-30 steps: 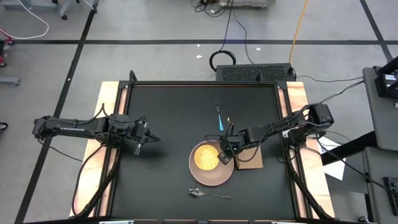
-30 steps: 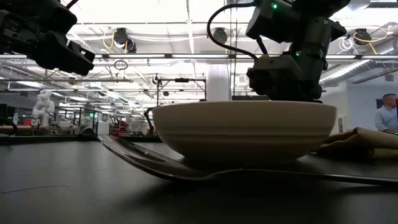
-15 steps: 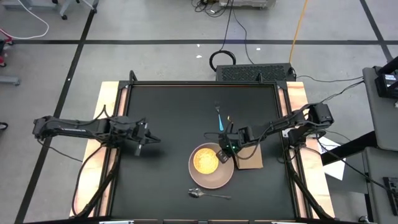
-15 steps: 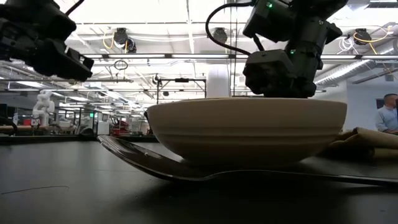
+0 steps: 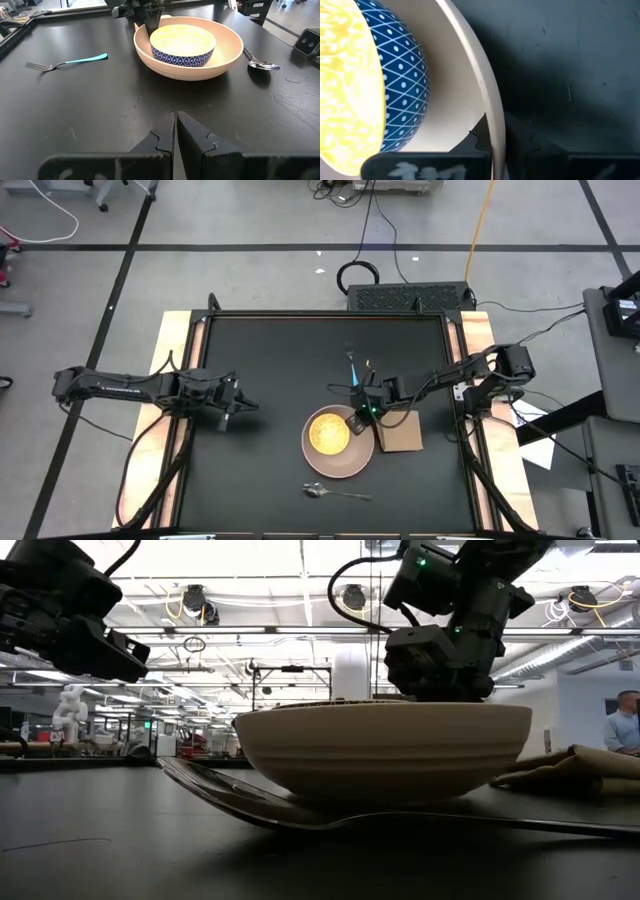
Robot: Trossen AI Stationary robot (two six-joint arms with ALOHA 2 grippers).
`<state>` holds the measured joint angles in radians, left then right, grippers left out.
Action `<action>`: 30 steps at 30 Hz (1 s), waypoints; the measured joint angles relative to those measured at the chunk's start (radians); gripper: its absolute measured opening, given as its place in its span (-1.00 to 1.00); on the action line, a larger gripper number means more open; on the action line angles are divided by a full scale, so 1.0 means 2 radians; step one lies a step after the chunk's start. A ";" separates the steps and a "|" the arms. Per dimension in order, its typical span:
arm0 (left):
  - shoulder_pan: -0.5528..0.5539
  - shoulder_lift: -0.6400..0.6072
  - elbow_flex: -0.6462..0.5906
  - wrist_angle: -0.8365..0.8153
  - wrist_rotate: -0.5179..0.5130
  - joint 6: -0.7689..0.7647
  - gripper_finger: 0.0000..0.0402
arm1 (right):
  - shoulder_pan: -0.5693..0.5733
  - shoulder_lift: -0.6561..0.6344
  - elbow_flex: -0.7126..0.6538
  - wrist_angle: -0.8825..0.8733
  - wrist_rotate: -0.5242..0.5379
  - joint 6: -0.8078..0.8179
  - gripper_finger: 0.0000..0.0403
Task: Set table place
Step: Adjust the brown plate
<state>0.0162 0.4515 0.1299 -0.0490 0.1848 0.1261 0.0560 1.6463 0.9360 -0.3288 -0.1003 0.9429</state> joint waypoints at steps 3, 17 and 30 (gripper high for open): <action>0.000 0.000 0.000 0.000 0.000 0.000 -0.87 | -0.006 0.000 0.000 0.005 -0.003 -0.004 -0.94; 0.000 0.000 0.000 -0.001 0.000 0.000 -0.87 | -0.033 0.000 -0.001 0.045 -0.031 -0.006 -0.97; 0.000 0.000 0.000 -0.005 0.012 0.000 -0.87 | -0.050 0.000 0.002 0.042 -0.059 -0.002 -0.97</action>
<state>0.0162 0.4515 0.1291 -0.0586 0.2096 0.1265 -0.0441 1.6470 0.9391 -0.2456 -0.2177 0.9390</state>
